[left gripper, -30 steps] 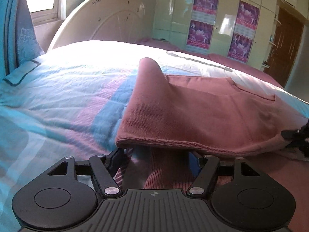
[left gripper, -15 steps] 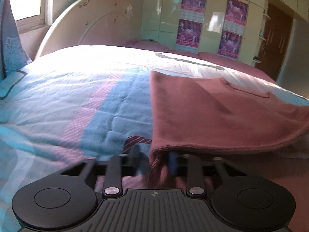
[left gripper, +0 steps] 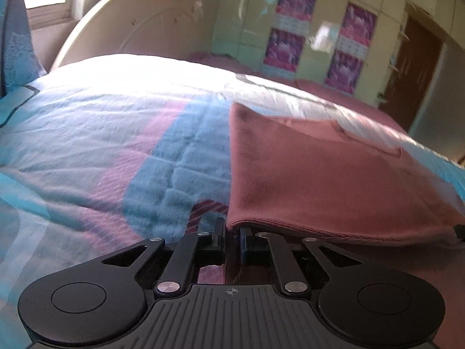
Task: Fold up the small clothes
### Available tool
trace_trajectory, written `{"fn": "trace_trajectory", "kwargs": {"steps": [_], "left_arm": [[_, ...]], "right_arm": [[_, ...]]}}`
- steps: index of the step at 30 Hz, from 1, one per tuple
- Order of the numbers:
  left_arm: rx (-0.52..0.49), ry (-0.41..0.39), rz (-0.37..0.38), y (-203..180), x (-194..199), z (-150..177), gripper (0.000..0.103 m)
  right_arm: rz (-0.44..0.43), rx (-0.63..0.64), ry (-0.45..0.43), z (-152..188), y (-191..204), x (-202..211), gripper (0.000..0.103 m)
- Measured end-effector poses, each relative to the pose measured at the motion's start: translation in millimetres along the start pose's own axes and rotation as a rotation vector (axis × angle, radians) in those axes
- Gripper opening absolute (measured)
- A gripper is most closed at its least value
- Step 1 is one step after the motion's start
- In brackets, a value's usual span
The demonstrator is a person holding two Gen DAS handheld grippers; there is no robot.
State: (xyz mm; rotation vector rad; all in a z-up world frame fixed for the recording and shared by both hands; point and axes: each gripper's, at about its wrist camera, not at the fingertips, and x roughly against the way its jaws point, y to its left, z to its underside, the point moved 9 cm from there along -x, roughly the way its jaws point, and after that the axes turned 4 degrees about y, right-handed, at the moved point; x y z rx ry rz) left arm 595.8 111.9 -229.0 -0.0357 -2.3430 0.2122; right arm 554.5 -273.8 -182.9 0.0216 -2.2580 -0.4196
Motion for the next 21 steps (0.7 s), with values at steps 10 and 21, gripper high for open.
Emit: {"fn": "trace_trajectory", "kwargs": {"steps": [10, 21], "left_arm": [[-0.044, -0.099, 0.07, -34, 32, -33, 0.04], [-0.099, -0.047, 0.036, -44, 4, -2, 0.04]], "right_arm": [[-0.048, -0.075, -0.01, -20, -16, 6, 0.048], [-0.058, 0.133, -0.009, -31, 36, 2, 0.004]]}}
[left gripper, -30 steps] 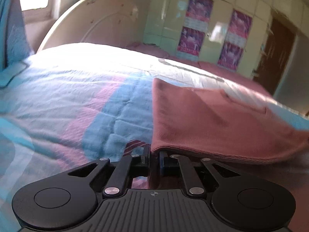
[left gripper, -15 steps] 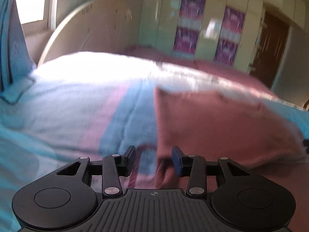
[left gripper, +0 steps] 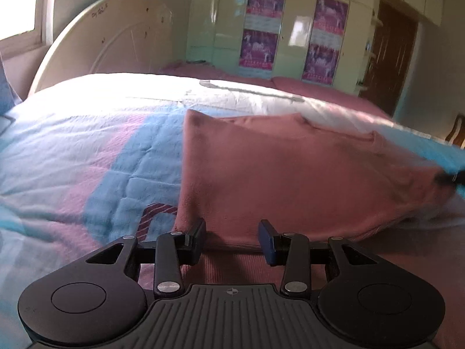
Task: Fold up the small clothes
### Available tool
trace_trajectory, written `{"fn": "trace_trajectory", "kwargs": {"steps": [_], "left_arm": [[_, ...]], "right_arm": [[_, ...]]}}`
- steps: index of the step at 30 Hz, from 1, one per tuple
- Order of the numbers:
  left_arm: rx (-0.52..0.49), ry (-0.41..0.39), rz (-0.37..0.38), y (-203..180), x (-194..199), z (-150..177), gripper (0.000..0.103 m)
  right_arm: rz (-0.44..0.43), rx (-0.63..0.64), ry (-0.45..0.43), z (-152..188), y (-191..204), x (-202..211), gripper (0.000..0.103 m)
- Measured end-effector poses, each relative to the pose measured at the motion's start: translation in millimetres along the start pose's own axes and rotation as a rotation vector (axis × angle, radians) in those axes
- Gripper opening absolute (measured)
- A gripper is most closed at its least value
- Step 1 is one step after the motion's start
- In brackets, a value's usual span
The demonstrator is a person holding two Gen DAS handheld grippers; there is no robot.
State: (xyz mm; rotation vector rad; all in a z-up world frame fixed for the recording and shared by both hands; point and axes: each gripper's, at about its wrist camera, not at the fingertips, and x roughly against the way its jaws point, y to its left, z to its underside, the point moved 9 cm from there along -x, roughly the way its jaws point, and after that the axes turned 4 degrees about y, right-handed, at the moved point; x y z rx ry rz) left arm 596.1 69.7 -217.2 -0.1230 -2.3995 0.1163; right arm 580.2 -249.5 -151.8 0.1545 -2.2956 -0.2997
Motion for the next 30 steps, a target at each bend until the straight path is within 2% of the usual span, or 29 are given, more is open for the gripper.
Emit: {"fn": "trace_trajectory", "kwargs": {"steps": [4, 6, 7, 10, 13, 14, 18, 19, 20, 22, 23, 25, 27, 29, 30], "left_arm": [[0.057, -0.072, 0.002, 7, 6, -9, 0.04], [0.064, -0.086, -0.012, 11, 4, -10, 0.04], [0.07, -0.088, -0.021, 12, 4, -9, 0.04], [0.066, -0.071, -0.036, 14, 0, -4, 0.04], [0.044, -0.05, -0.046, 13, -4, -1, 0.04], [0.036, -0.044, -0.049, 11, -3, 0, 0.04], [0.009, -0.044, -0.048, 7, 1, -5, 0.04], [-0.004, -0.021, -0.056, 7, -3, -3, 0.04], [-0.014, -0.001, -0.052, 7, -5, 0, 0.04], [-0.02, 0.002, -0.051, 8, -5, -2, 0.04], [-0.025, -0.007, -0.053, 7, -1, -6, 0.04], [-0.05, -0.048, -0.029, -2, 7, -15, 0.04], [-0.054, -0.046, 0.011, -14, 5, -18, 0.04], [-0.064, -0.023, 0.033, -27, -3, -15, 0.04], [-0.087, 0.012, 0.015, -32, -10, -10, 0.04]], "right_arm": [[-0.097, 0.134, -0.31, -55, 56, 90, 0.004], [-0.065, 0.167, -0.363, -60, 59, 102, 0.004], [-0.032, 0.171, -0.34, -56, 51, 91, 0.004], [0.032, 0.104, -0.137, -23, 11, 35, 0.004], [0.082, 0.066, -0.006, 11, -13, 1, 0.004], [0.088, 0.06, 0.008, 18, -15, -4, 0.004], [0.096, 0.043, 0.023, 25, -20, -7, 0.005], [0.098, 0.046, 0.019, 24, -21, -5, 0.007], [0.112, 0.054, 0.022, 26, -23, -3, 0.013], [0.173, 0.067, 0.06, 32, -32, -9, 0.018], [0.175, 0.056, 0.052, 29, -33, -6, 0.026], [0.202, 0.061, -0.005, 20, -27, 12, 0.031], [0.186, 0.076, -0.055, 12, -17, 18, 0.037], [0.167, 0.091, -0.056, 13, -5, 12, 0.036], [0.152, 0.106, -0.035, 17, 1, 5, 0.029]]}}
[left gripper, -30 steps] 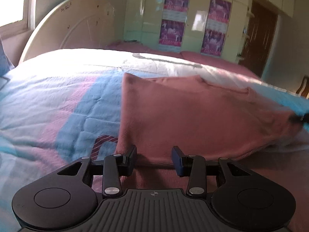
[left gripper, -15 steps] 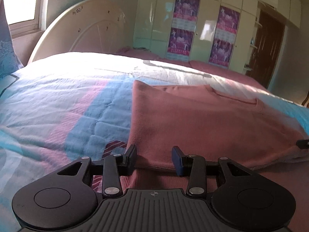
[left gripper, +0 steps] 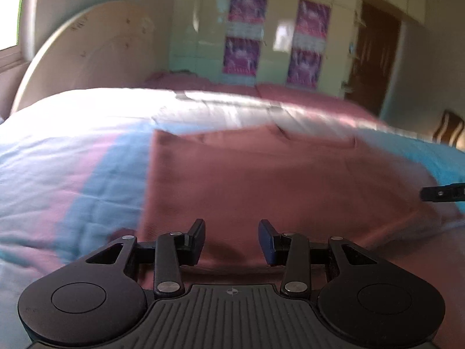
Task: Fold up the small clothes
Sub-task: 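Open both tools and smooth the folded sweatshirt flat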
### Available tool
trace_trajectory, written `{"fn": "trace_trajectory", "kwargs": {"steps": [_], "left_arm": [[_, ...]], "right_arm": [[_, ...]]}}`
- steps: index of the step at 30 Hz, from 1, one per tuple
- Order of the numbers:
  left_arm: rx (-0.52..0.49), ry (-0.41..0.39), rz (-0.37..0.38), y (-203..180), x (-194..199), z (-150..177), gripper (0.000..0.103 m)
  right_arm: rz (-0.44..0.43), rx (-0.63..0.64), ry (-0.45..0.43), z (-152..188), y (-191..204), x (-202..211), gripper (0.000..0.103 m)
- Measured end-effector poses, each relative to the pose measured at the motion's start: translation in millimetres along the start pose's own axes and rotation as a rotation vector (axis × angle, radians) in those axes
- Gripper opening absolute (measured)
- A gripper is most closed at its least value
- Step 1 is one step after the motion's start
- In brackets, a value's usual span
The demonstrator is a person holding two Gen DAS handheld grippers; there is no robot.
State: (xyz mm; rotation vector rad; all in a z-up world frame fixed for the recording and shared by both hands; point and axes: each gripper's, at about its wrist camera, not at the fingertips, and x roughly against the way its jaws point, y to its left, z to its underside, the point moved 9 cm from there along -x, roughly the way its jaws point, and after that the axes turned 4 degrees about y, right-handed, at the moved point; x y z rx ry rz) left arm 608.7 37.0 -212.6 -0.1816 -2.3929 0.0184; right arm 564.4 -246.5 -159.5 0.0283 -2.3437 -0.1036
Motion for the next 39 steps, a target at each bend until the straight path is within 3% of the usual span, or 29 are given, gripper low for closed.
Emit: {"fn": "trace_trajectory", "kwargs": {"steps": [1, 2, 5, 8, 9, 11, 13, 17, 21, 24, 26, 29, 32, 35, 39], "left_arm": [[-0.023, 0.036, -0.022, -2, -7, 5, 0.04], [-0.033, 0.022, -0.025, -3, -7, 7, 0.04], [-0.026, 0.013, -0.018, 2, 2, 2, 0.041], [-0.012, -0.025, 0.01, 1, 4, -11, 0.043], [-0.005, -0.003, 0.009, 1, -3, -11, 0.045], [0.018, 0.059, 0.007, 5, -20, -8, 0.05], [0.007, 0.047, 0.0, 7, -20, -18, 0.05], [-0.002, 0.021, 0.008, 19, -36, -46, 0.05], [-0.021, 0.063, 0.011, 36, -84, -75, 0.05], [0.026, 0.053, -0.001, 65, -104, -93, 0.051], [0.074, 0.055, 0.029, 76, -104, -96, 0.05], [0.043, 0.032, -0.019, 63, -89, -93, 0.051], [-0.001, -0.024, 0.063, 19, -71, -89, 0.054], [-0.087, 0.011, 0.091, -23, -73, -64, 0.06], [-0.062, 0.007, 0.057, -12, -63, -42, 0.061]], "right_arm": [[0.001, 0.03, 0.045, 8, 6, -10, 0.029], [0.033, 0.055, 0.1, 19, 6, -21, 0.029], [0.054, 0.056, 0.089, 17, 5, -16, 0.027], [0.033, 0.048, -0.016, -4, 11, -1, 0.026], [0.02, 0.031, -0.021, -10, 10, -5, 0.025], [0.036, 0.026, 0.031, -11, 8, -27, 0.025], [0.09, 0.056, 0.103, -7, 0, -48, 0.024], [0.014, 0.025, 0.008, -32, 8, -33, 0.025], [-0.078, 0.082, 0.033, -36, 35, -61, 0.022], [0.0, 0.097, 0.043, -38, 31, -83, 0.023], [0.056, 0.054, 0.04, -43, 19, -86, 0.027], [0.032, 0.048, 0.022, -49, 31, -79, 0.029], [-0.064, 0.102, -0.026, -54, 63, -74, 0.031], [-0.124, 0.171, 0.019, -37, 92, -84, 0.035], [-0.07, 0.248, 0.017, -25, 82, -78, 0.035]]}}
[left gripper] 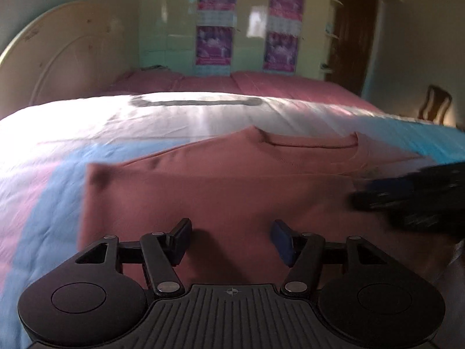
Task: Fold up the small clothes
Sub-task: 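Open both tools and smooth the folded sweatshirt flat, then move both open tools to the sweatshirt hem edge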
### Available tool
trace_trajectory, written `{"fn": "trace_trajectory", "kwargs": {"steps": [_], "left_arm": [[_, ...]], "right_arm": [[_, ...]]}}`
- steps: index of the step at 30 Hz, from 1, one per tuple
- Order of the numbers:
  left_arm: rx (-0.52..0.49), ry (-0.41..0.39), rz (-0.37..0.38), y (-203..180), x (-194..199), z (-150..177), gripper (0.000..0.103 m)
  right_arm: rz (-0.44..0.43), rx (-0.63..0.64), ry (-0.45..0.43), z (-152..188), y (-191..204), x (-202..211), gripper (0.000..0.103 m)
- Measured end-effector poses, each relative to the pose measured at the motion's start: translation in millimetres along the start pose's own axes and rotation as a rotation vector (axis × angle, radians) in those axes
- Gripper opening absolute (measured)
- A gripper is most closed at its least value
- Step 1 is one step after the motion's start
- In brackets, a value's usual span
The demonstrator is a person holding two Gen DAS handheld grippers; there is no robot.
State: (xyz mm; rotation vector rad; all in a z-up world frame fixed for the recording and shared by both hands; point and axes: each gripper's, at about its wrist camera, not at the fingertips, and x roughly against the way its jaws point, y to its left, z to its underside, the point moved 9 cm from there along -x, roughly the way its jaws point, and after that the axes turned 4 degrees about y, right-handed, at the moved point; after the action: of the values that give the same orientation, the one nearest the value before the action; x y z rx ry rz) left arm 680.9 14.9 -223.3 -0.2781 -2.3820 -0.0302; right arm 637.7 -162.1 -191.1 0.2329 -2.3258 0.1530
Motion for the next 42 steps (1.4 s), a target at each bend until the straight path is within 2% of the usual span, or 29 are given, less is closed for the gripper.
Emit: {"fn": "trace_trajectory", "kwargs": {"steps": [2, 3, 4, 5, 6, 9, 11, 12, 14, 17, 21, 23, 24, 25, 27, 29, 30, 31, 32, 38, 42], "left_arm": [[0.015, 0.001, -0.068, 22, 12, 9, 0.061], [0.022, 0.0, -0.083, 30, 19, 14, 0.061], [0.036, 0.004, -0.086, 35, 26, 20, 0.061], [0.042, 0.001, -0.085, 36, 33, 19, 0.061], [0.039, -0.008, -0.094, 32, 39, 19, 0.061], [0.025, -0.033, -0.029, 4, 55, 24, 0.061], [-0.003, -0.011, -0.009, -10, 53, 32, 0.061], [-0.022, 0.004, -0.023, -15, 51, 39, 0.061], [-0.038, 0.017, -0.042, -15, 56, 48, 0.061], [-0.041, 0.004, -0.055, -12, 74, 51, 0.061], [-0.038, 0.007, -0.056, -19, 70, 49, 0.061], [-0.024, 0.024, -0.065, -16, 67, 52, 0.061], [-0.029, 0.027, -0.075, -13, 68, 53, 0.061], [-0.026, 0.027, -0.091, -9, 70, 53, 0.061], [-0.007, 0.022, -0.115, 5, 79, 53, 0.061], [0.005, 0.039, -0.119, 16, 78, 58, 0.061], [0.015, 0.04, -0.105, 19, 77, 60, 0.061], [0.014, 0.038, -0.104, 19, 77, 60, 0.061], [0.005, 0.04, -0.114, 17, 76, 60, 0.061], [-0.007, 0.045, -0.147, 12, 74, 59, 0.062], [-0.022, 0.054, -0.159, 10, 76, 59, 0.062]], "right_arm": [[0.097, -0.016, 0.015, 14, -32, 12, 0.032], [0.127, -0.041, 0.021, 22, -50, 18, 0.022], [0.112, -0.089, 0.023, 31, -67, 28, 0.022], [0.108, -0.122, 0.027, 36, -74, 36, 0.034], [0.124, -0.141, 0.028, 39, -79, 45, 0.033], [0.082, -0.151, -0.023, 41, -63, 67, 0.033], [0.032, -0.114, -0.022, 46, -39, 72, 0.031], [0.019, -0.076, -0.007, 53, -27, 72, 0.031], [0.057, -0.008, 0.062, 72, -15, 64, 0.03], [0.111, -0.028, 0.052, 78, -23, 82, 0.031], [0.047, -0.047, -0.008, 63, 3, 93, 0.032], [0.0, -0.036, 0.02, 64, 19, 84, 0.032], [0.014, -0.015, 0.064, 72, 22, 74, 0.032], [0.043, 0.007, 0.088, 78, 21, 68, 0.032], [0.052, 0.003, 0.078, 77, 13, 75, 0.029], [0.088, -0.048, 0.028, 73, -6, 91, 0.031], [0.118, -0.083, 0.023, 76, -16, 92, 0.033], [0.15, -0.115, 0.061, 81, -28, 87, 0.033], [0.138, -0.132, 0.094, 86, -34, 80, 0.033], [0.097, -0.111, 0.085, 85, -34, 80, 0.035], [0.102, -0.067, 0.094, 90, -31, 78, 0.038]]}}
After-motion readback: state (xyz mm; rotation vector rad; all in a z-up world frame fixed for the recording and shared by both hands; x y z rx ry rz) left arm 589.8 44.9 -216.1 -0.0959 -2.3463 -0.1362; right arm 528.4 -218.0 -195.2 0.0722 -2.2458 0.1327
